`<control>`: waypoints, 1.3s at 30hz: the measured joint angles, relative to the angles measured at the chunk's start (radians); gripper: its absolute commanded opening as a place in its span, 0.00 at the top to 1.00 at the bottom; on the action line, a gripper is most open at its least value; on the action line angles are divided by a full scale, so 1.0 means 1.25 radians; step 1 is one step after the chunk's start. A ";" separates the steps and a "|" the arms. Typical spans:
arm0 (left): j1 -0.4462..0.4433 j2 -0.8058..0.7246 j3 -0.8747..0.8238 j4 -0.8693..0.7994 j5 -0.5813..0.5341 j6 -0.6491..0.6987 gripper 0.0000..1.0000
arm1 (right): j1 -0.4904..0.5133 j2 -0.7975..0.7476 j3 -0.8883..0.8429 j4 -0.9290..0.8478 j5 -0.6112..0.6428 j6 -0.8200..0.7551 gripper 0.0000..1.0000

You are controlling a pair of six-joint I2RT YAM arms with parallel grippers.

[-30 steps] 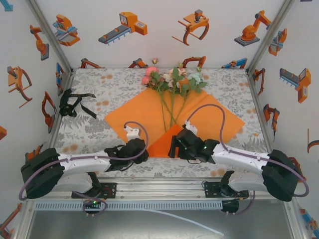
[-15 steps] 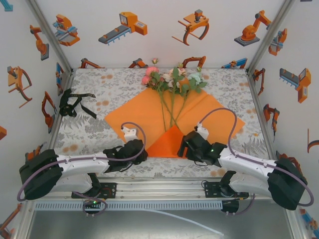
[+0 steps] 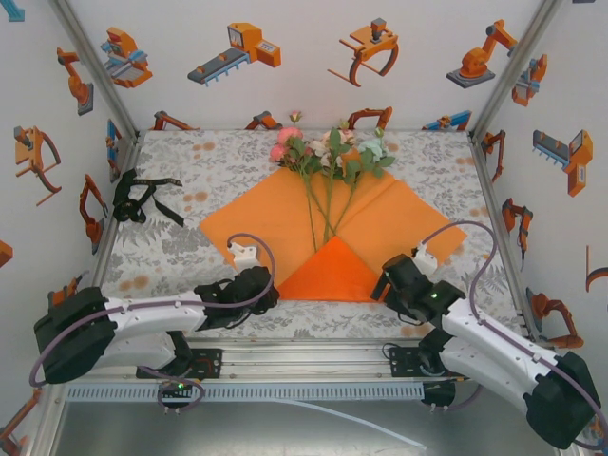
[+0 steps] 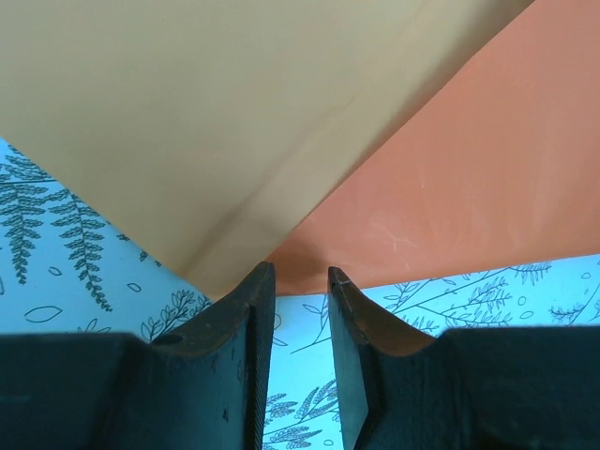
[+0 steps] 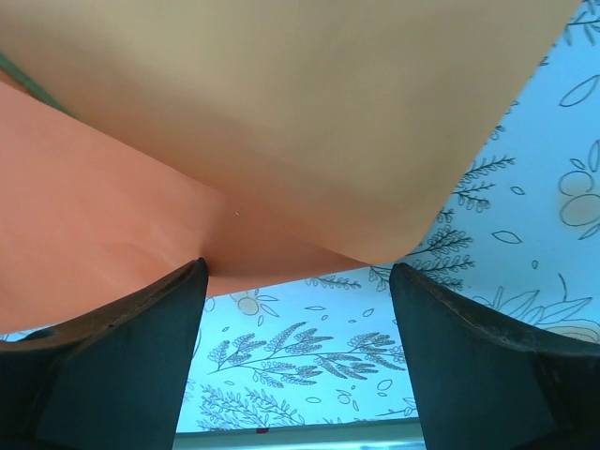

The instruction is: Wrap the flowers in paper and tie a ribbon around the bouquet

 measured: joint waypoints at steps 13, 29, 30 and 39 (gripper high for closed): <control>0.018 -0.188 0.060 -0.211 -0.051 0.060 0.26 | 0.115 0.047 0.236 -0.036 0.027 -0.107 0.25; 0.643 -0.055 0.133 -0.290 0.151 0.017 0.28 | 0.227 0.616 0.478 0.174 0.052 -0.356 0.25; 0.644 -0.035 0.140 -0.283 0.158 0.018 0.28 | 0.227 0.628 0.482 0.175 0.058 -0.368 0.25; 0.644 0.134 0.185 -0.143 0.162 0.051 0.39 | 0.227 0.704 0.487 0.202 0.070 -0.421 0.25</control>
